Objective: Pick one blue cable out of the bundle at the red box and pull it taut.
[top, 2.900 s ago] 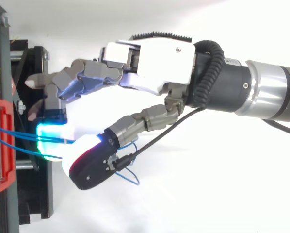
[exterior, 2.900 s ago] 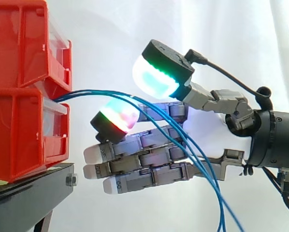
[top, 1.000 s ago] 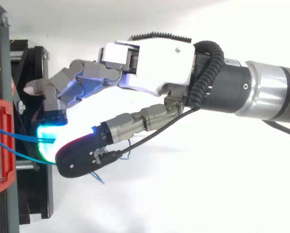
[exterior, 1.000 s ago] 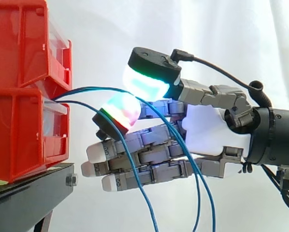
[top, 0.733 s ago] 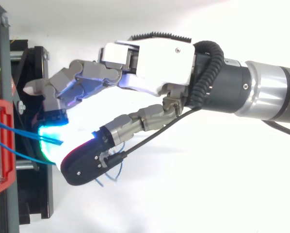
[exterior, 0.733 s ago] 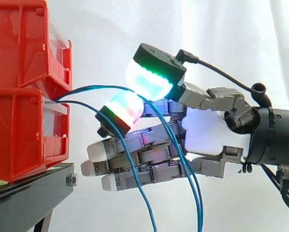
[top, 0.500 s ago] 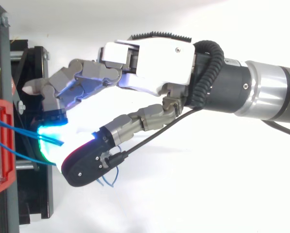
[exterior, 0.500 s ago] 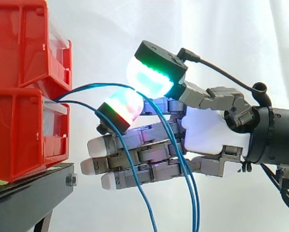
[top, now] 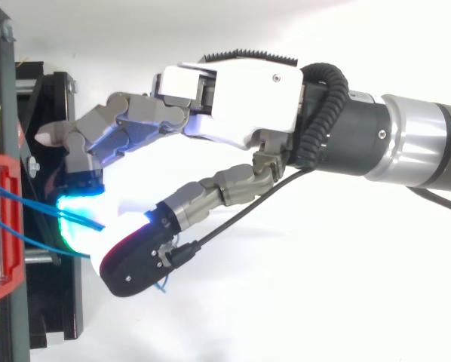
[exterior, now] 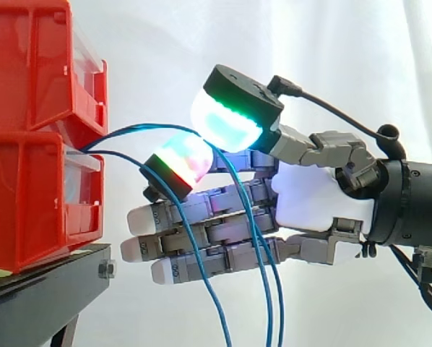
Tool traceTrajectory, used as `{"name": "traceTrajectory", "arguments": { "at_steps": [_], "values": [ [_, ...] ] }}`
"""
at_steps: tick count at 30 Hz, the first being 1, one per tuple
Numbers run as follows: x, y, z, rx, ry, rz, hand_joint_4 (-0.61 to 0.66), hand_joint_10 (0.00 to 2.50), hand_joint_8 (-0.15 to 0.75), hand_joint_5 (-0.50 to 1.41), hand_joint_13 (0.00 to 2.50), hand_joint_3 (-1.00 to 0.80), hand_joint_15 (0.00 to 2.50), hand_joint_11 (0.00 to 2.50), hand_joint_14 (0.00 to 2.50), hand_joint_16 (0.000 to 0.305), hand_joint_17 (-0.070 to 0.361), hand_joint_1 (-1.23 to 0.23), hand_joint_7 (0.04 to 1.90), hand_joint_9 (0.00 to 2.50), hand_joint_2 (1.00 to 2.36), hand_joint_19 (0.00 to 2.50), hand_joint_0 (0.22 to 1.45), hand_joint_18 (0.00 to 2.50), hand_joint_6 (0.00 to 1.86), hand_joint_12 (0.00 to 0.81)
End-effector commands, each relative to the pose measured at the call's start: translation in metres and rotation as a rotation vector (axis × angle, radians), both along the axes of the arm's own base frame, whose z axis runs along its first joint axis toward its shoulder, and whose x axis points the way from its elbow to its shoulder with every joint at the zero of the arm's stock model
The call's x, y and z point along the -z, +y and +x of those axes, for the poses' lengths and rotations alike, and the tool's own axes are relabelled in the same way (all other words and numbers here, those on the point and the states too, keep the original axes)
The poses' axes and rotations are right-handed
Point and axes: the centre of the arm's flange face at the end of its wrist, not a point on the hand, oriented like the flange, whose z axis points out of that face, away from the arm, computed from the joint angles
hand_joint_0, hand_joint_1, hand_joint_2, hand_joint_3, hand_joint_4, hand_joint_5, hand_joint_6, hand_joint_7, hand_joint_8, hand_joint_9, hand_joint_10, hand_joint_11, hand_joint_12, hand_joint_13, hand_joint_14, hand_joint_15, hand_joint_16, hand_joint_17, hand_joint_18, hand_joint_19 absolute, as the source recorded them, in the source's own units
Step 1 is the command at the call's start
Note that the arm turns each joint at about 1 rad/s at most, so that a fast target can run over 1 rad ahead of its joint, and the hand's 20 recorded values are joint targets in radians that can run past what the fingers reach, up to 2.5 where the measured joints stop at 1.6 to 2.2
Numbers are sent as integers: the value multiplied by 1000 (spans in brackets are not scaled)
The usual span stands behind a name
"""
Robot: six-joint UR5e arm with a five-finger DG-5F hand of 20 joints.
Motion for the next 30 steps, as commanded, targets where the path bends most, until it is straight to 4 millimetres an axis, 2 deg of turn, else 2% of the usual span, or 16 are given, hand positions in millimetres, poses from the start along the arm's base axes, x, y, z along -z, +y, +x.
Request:
{"name": "traceTrajectory", "arguments": {
  "at_steps": [1,8,13,16,22,24,30],
  "values": [
    [0,0,0,0,2,0,-81,7,233,-214,230,-500,41,361,1,50,111,-1004,942,525,1000,0,698,294,920,348],
    [0,-1,0,1,2,0,-22,7,238,-221,209,-500,36,362,2,50,113,-1015,914,503,1000,0,655,277,913,352],
    [0,0,0,0,0,0,81,6,278,-232,185,-500,58,370,2,56,126,-1011,839,470,1000,0,506,254,915,380],
    [0,0,0,0,2,0,126,6,332,-212,216,-500,75,376,2,62,140,-875,808,537,1000,39,439,284,907,410],
    [0,0,0,0,2,0,98,7,330,-191,234,-500,93,362,4,56,126,-658,878,603,1000,75,528,265,880,380],
    [0,0,0,0,0,0,94,9,328,-189,232,-500,91,363,3,55,123,-645,901,608,1000,83,551,258,876,372],
    [-1,1,0,-2,-2,0,76,7,331,-189,240,-309,99,379,3,53,118,-693,948,624,1011,93,601,261,891,363]
  ]
}}
